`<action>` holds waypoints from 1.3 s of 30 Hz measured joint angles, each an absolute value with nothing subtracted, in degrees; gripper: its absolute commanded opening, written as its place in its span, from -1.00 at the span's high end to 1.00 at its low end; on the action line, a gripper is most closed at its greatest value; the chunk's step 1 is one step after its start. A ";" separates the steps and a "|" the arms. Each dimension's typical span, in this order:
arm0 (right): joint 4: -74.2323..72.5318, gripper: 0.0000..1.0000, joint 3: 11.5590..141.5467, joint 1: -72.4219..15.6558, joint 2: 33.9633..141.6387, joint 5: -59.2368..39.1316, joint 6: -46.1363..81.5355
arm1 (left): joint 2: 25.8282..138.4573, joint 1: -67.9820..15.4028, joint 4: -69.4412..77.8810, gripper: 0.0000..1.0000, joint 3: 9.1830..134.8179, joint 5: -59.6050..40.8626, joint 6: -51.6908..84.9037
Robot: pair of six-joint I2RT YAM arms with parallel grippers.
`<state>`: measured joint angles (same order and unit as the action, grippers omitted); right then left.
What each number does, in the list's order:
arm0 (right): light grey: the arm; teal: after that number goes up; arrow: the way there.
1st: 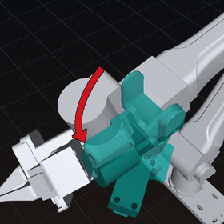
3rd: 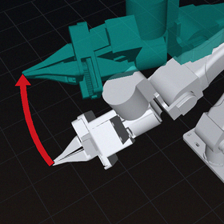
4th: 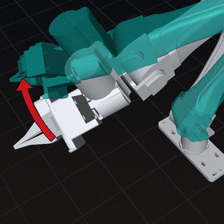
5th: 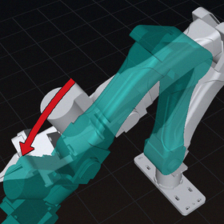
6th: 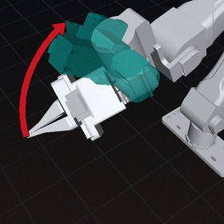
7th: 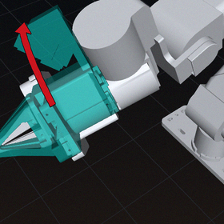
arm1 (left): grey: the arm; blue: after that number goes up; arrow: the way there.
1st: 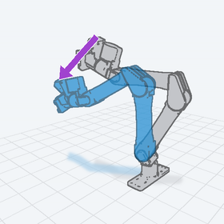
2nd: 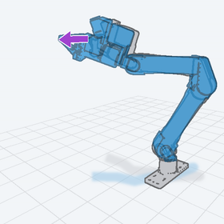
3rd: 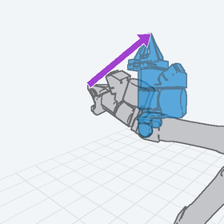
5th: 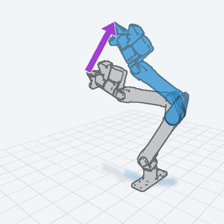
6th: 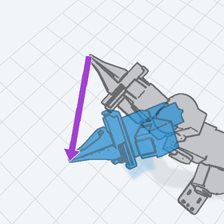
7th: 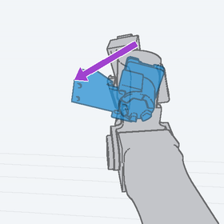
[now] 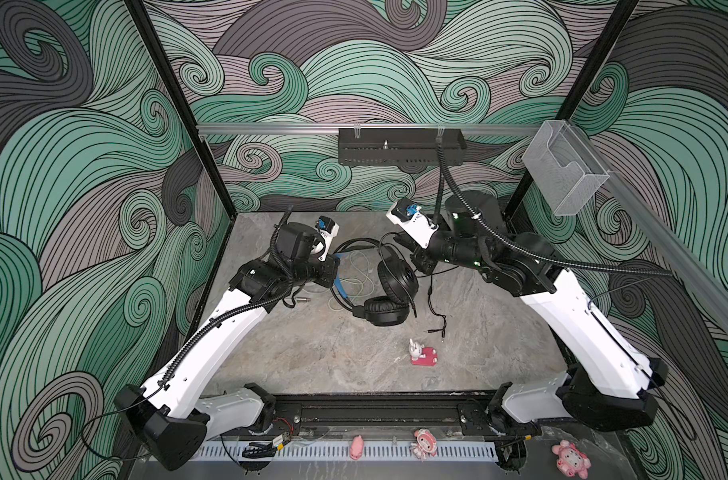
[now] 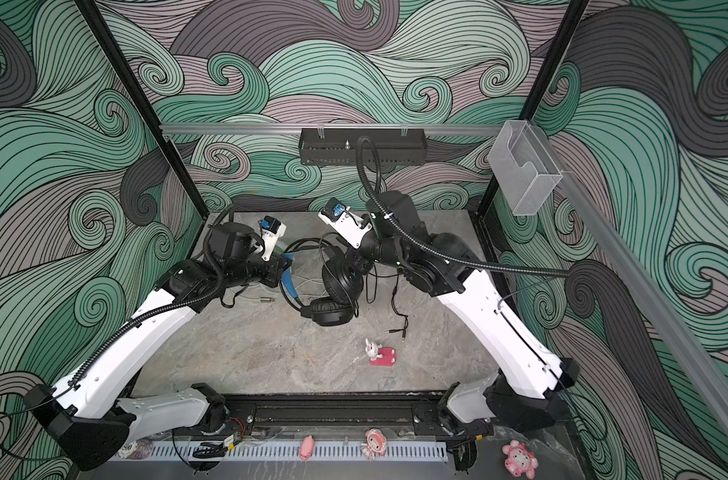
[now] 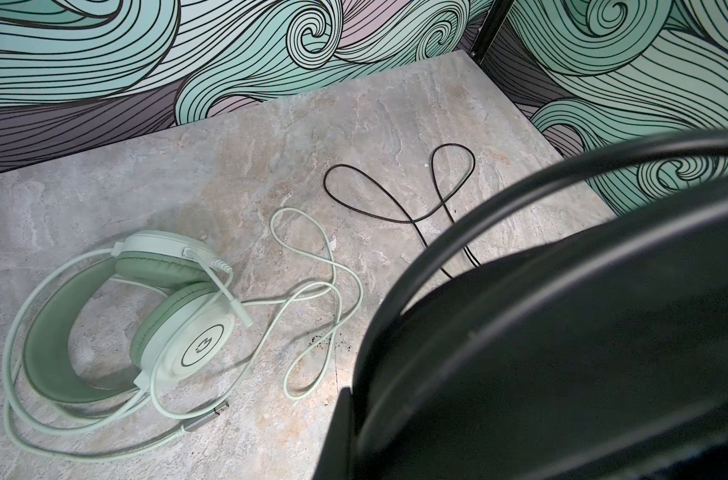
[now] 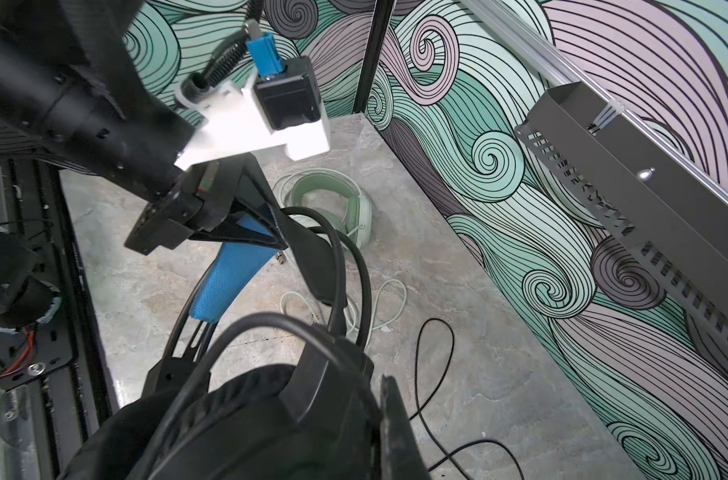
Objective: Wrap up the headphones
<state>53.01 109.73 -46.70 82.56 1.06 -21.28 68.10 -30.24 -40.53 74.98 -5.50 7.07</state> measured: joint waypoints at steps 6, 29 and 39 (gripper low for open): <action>55.46 1.00 110.69 -47.68 85.91 6.98 -21.45 | 68.10 -31.42 -40.69 1.00 74.98 -7.84 5.74; 56.14 -0.38 110.91 -47.35 86.04 15.68 -20.51 | 68.05 -31.70 -37.19 1.00 74.85 -18.61 6.66; 56.05 -0.64 110.93 -39.24 83.72 10.87 -14.28 | 66.41 -31.70 -35.09 1.00 74.89 -18.41 10.63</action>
